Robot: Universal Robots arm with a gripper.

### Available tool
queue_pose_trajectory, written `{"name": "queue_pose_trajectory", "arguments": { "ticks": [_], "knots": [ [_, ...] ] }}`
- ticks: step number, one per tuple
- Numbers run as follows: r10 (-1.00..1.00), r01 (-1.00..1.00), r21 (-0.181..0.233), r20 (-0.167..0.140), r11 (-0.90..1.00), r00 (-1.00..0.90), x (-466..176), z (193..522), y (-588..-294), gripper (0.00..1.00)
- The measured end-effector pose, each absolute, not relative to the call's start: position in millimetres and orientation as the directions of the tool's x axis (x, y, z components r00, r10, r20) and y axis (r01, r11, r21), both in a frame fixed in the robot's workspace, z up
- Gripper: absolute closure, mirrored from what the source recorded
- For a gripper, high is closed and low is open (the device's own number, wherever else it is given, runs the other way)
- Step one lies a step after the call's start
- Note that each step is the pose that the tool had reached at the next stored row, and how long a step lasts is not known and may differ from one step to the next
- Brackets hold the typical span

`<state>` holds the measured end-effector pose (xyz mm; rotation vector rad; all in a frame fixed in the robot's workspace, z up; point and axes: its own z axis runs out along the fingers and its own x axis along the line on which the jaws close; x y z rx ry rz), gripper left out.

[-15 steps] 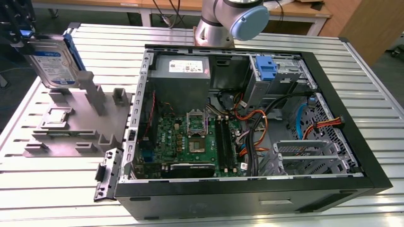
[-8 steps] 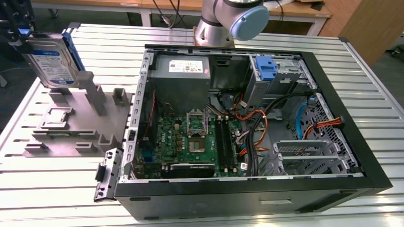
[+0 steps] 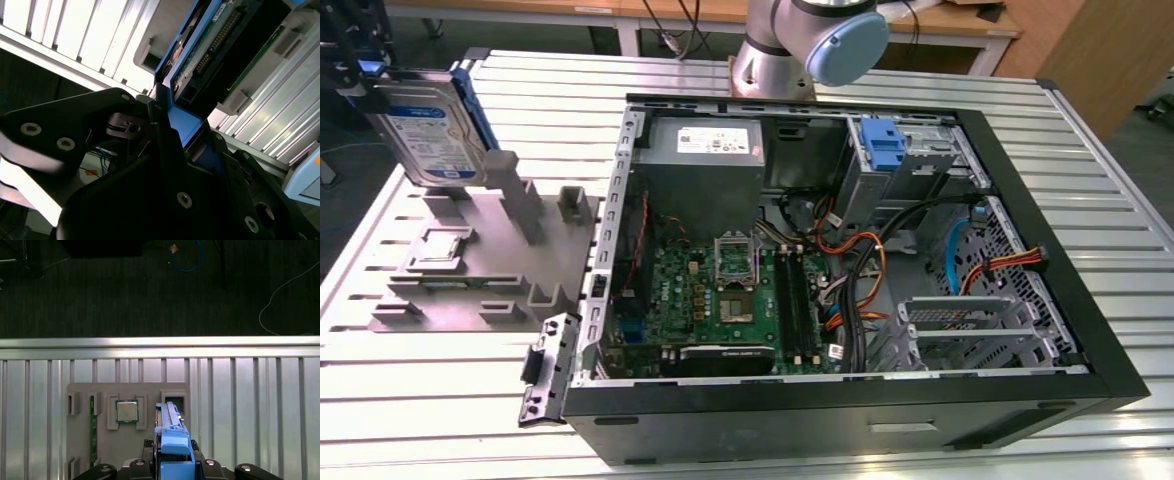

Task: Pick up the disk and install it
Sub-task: 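Pick up the disk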

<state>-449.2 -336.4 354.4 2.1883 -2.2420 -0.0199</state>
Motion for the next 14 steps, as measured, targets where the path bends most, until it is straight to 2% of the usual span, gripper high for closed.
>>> {"name": "queue_pose_trajectory", "arguments": {
  "ticks": [14],
  "knots": [
    [-1.000,-1.000,0.015,0.003,0.024,-0.024,-449.2,356.1,-336.4,0.64]
  ]
}}
